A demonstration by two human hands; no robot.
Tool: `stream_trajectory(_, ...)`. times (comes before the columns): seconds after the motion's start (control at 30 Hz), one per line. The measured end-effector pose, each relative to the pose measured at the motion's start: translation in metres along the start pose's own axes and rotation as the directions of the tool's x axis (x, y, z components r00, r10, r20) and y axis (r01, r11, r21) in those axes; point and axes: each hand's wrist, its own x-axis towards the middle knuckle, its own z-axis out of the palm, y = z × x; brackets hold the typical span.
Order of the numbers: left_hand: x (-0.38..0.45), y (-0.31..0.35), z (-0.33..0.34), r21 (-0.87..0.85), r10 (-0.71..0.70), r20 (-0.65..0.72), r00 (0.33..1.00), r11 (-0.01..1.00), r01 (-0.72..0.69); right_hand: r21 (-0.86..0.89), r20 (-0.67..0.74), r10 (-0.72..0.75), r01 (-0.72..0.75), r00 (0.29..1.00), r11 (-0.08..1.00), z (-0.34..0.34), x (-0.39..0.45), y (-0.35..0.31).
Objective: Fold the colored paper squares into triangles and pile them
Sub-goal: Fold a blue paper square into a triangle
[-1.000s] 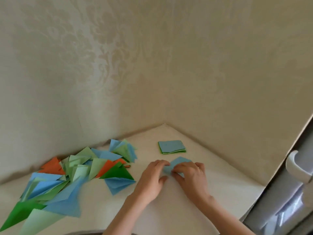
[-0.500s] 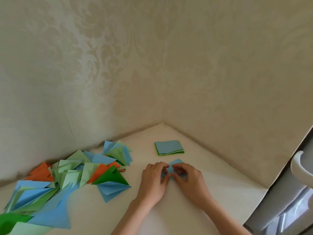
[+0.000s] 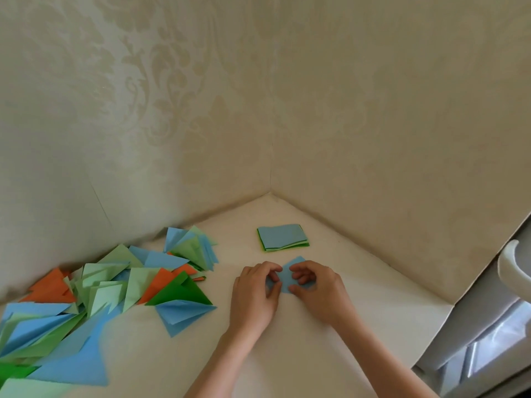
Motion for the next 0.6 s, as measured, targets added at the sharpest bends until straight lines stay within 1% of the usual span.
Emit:
stream_trajectory(0.1,-0.002,-0.002,-0.003,-0.005,0.009,0.010,1.000,1.000,-0.009,0.006,0.013,-0.021,0.020,1.000,1.000,-0.004,-0.002,0.004)
stream_trajectory(0.23,-0.004,-0.004,-0.011,-0.116,-0.034,0.061,0.998,0.992,0.041,-0.015,0.009,-0.091,0.091,0.996,0.996,-0.005,-0.010,0.006)
stream_trajectory(0.43,-0.008,0.000,-0.017,-0.163,-0.024,0.102,0.995,0.986,0.041,-0.121,-0.010,-0.127,0.124,0.992,0.985,0.002,-0.012,0.006)
stream_trajectory(0.53,-0.011,-0.001,-0.018,-0.169,0.028,0.100,0.995,0.986,-0.010,-0.139,0.064,-0.119,0.127,0.991,0.982,-0.003,-0.010,0.002)
stream_trajectory(0.6,-0.011,-0.003,-0.015,-0.167,0.047,0.048,0.998,0.985,-0.038,-0.133,0.109,-0.118,0.132,0.987,0.982,-0.011,-0.008,-0.003)
